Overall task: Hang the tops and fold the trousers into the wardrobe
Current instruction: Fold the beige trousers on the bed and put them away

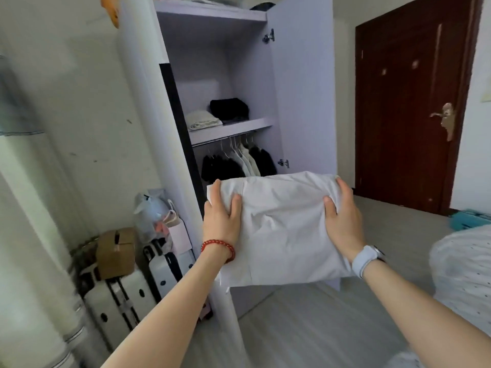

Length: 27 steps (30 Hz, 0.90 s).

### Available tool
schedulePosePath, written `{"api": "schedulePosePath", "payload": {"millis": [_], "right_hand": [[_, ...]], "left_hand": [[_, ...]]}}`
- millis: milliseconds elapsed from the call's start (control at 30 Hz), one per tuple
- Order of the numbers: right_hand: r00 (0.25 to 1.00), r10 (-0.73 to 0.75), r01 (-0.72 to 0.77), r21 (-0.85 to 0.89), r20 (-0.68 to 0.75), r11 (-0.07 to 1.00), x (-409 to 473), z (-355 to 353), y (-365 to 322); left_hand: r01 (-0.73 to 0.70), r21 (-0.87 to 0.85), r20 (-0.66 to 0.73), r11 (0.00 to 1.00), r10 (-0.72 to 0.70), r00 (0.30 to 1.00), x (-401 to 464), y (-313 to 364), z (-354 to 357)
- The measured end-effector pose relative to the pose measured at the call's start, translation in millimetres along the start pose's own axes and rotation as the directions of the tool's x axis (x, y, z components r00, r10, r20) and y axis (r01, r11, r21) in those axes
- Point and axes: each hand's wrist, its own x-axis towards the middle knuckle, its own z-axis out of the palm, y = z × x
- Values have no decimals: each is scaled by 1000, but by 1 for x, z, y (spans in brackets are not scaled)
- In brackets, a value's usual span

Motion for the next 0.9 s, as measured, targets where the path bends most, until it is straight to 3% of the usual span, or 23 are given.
{"api": "schedulePosePath", "payload": {"millis": [267, 467, 733, 900], "right_hand": [[996, -8, 5, -30, -85, 1000, 75, 48, 33], [995, -59, 54, -62, -78, 997, 157, 103, 84], [995, -92, 92, 10, -44, 996, 361, 192, 165], [990, -138, 138, 78, -10, 987, 465, 251, 176]], "left_hand": [[15, -41, 69, 999, -12, 998, 83, -27, 56], [7, -40, -15, 999, -8, 1000, 155, -68, 120], [16, -51, -95, 999, -21, 995, 342, -96, 246], [-1, -42, -169, 999, -6, 986, 441, -108, 276]]}}
